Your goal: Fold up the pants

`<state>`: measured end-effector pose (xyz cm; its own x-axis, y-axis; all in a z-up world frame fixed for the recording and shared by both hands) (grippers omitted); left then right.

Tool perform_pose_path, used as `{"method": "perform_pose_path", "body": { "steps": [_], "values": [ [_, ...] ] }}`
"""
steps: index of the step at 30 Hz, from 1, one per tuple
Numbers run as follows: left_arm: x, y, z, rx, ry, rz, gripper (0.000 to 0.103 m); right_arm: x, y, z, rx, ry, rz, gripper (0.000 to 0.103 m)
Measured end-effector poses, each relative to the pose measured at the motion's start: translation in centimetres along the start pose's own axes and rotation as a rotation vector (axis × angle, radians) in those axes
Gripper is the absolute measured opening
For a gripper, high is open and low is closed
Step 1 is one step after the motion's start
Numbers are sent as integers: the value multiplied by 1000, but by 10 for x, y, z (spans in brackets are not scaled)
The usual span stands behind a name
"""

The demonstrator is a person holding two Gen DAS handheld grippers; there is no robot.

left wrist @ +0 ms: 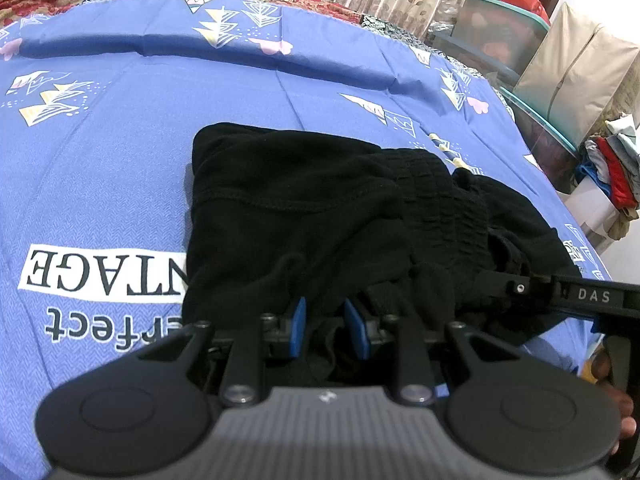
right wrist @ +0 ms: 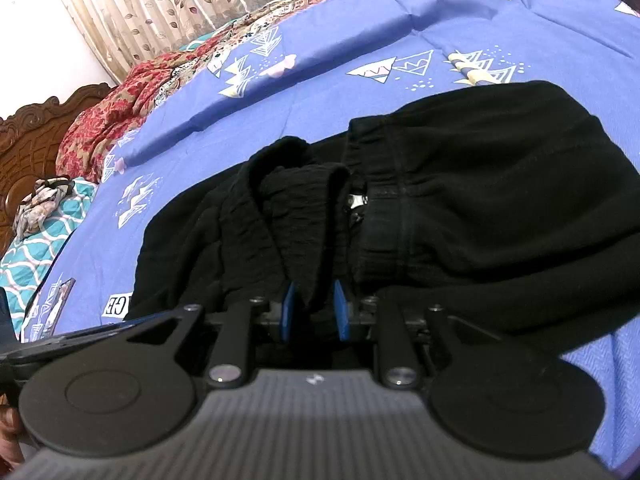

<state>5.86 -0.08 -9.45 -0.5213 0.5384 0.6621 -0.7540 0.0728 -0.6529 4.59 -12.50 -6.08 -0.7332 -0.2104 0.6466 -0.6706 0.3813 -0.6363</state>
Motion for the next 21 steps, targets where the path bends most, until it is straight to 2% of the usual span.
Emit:
{"method": "perform_pose_path", "body": {
  "steps": [21],
  "values": [
    [0, 0, 0, 1, 2, 0, 25, 0, 2, 1, 4, -1, -1, 25]
  ]
}}
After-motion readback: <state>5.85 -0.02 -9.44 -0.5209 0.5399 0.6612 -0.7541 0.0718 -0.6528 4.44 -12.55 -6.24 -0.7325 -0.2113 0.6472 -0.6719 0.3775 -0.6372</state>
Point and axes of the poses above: each gripper's, at about its wrist camera, not at the fingertips, and x roughly against the way its jaws point, z to its right, y to its underside, the point moved 9 cm from there along -x, roughly the way its jaws point, and after that the axes turned 2 degrees about y, right-handed, at the moved point
